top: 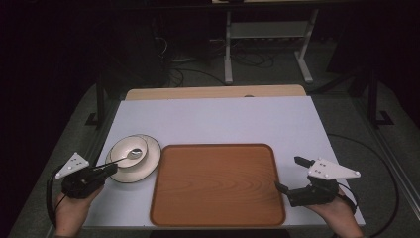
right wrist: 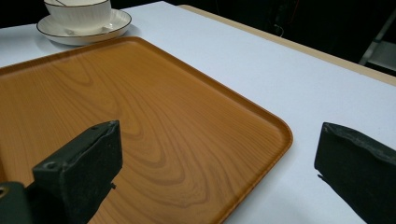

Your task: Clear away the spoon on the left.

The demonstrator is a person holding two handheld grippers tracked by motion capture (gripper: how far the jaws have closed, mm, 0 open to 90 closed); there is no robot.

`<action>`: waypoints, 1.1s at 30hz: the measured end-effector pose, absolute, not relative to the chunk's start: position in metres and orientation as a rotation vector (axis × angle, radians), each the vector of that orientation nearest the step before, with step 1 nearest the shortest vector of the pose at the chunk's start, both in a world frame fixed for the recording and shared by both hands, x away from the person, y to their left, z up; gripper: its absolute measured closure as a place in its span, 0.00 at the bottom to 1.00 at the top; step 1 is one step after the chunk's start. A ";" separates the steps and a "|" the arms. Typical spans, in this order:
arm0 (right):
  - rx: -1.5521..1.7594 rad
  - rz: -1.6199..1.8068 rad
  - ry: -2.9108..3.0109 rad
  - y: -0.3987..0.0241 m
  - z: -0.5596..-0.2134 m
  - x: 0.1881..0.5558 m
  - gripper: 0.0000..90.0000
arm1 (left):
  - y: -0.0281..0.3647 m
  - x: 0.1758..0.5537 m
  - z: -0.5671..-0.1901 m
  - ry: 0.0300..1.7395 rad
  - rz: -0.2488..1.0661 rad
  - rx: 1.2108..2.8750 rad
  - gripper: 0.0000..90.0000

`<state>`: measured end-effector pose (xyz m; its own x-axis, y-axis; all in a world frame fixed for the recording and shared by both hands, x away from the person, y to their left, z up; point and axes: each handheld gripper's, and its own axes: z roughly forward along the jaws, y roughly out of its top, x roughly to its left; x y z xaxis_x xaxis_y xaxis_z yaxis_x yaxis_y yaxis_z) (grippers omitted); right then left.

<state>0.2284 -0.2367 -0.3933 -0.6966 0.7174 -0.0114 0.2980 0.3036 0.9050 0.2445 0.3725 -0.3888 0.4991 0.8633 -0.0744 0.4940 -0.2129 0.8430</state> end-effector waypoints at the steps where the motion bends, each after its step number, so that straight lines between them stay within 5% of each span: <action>1: 0.906 1.366 2.161 -0.237 -0.393 0.228 0.00 | 0.375 0.246 -0.389 1.134 0.529 1.857 1.00; 33: 0.908 1.370 2.169 -0.236 -0.395 0.231 0.00 | 0.402 0.275 -0.386 1.231 0.653 1.797 1.00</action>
<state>0.2306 -0.2363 -0.3946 -0.7002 0.7139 -0.0041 0.3032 0.3025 0.9036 0.2750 0.4017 -0.3858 0.3815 0.9235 -0.0392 0.4856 -0.1641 0.8587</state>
